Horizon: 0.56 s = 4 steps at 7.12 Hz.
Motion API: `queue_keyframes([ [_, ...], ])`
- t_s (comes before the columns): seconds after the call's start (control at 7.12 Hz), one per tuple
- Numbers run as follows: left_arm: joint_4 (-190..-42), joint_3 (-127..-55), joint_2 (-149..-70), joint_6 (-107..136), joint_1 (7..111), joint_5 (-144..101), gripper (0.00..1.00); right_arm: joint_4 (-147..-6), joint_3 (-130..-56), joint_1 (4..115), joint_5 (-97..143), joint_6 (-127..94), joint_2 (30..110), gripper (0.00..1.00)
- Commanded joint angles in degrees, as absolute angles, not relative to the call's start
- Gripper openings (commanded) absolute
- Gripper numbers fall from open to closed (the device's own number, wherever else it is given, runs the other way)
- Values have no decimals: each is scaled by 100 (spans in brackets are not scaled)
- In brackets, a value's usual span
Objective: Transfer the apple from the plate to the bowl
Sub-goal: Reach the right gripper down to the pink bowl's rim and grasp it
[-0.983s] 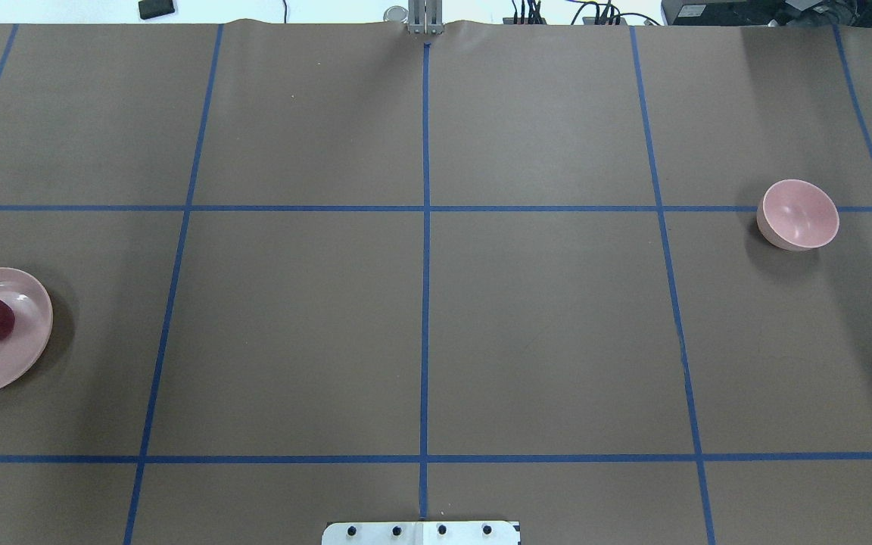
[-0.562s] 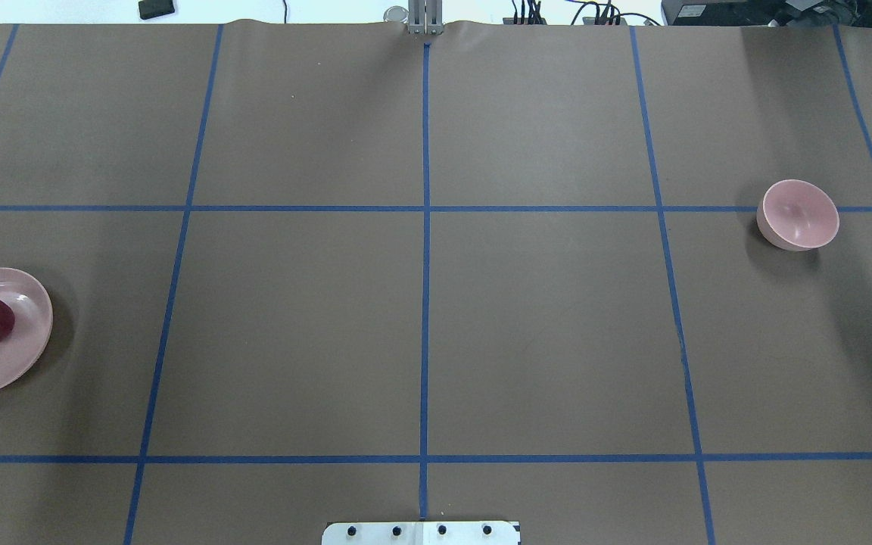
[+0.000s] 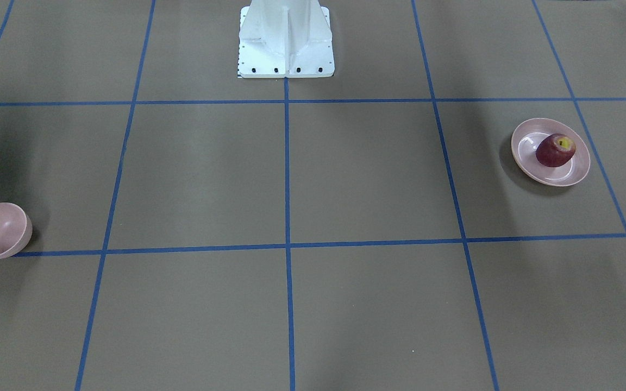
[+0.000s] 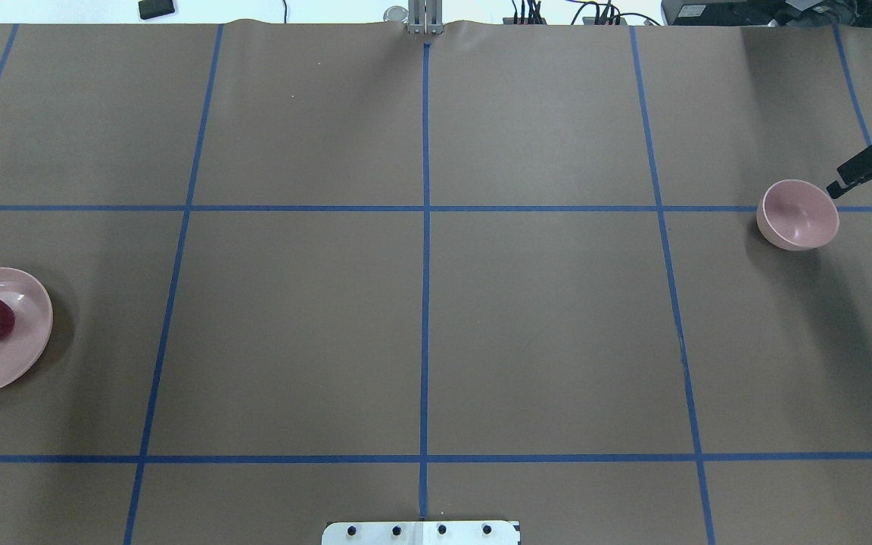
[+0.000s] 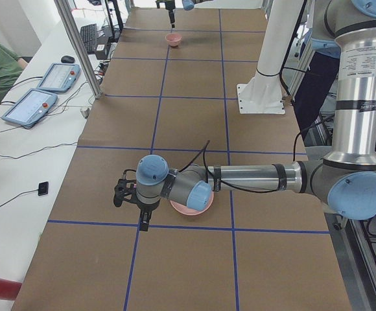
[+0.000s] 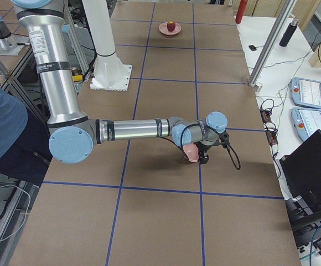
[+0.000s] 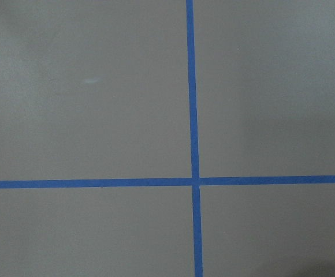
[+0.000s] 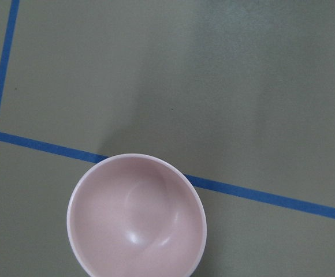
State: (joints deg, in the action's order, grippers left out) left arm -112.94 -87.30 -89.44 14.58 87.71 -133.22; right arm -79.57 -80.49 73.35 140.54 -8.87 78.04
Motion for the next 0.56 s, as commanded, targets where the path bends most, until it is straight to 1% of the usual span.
queue_keyframes([
  [0.0,-11294,-8728,-8956,1468,8771,-13316,99,-7954,-7718,7076,14028,-888,7734,100],
  [0.28,-11294,-8754,-8965,1477,8771,-13324,99,-7945,-7586,6988,13992,-879,7734,100],
  [0.42,-11294,-8763,-8965,1477,8771,-13324,99,-7937,-7541,6987,13983,-879,7734,95],
])
